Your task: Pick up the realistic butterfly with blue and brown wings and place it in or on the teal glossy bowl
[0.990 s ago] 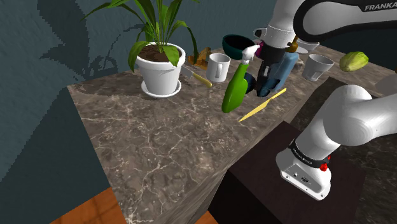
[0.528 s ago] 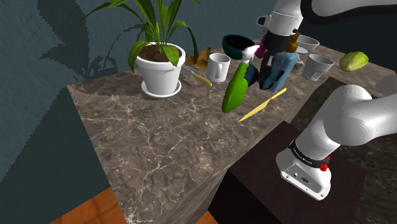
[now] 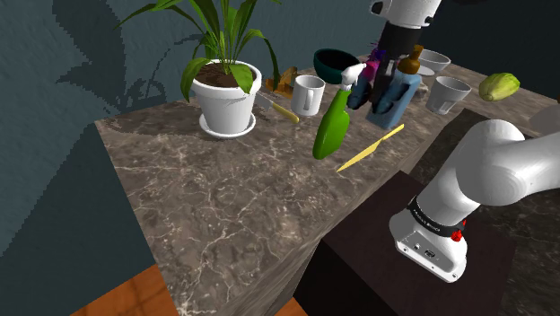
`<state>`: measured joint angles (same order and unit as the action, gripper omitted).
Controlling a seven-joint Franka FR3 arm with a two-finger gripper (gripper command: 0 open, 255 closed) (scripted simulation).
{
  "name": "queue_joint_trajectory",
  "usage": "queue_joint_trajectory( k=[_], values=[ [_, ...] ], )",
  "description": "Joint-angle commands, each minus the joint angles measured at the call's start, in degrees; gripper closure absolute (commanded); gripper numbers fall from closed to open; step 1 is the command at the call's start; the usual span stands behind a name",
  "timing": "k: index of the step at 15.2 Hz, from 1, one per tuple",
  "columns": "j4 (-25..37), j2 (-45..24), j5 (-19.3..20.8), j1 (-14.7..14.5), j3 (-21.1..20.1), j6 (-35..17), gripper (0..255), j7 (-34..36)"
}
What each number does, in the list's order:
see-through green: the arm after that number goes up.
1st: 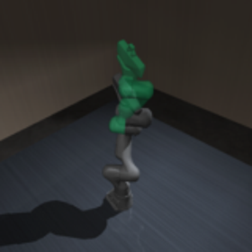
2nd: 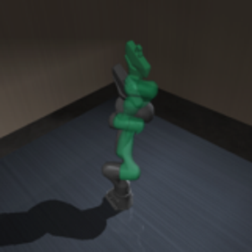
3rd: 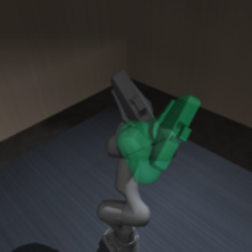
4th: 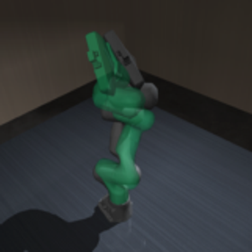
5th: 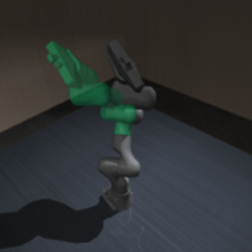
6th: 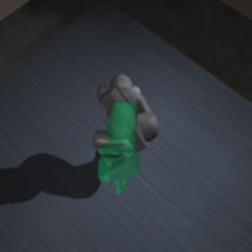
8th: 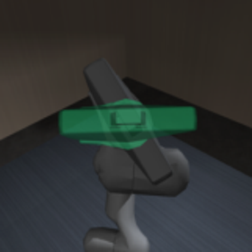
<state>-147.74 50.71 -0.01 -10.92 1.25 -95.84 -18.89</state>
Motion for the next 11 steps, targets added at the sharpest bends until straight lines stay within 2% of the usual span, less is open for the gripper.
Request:
queue_joint_trajectory(
  k=[1, 11],
  values=[
    [1.75, -0.33, 0.05, 0.03, 0.07, 1.44, 255, -0.07],
    [10.49, -2.10, -0.03, -0.04, 0.00, 8.41, 255, 0.01]
  ],
)
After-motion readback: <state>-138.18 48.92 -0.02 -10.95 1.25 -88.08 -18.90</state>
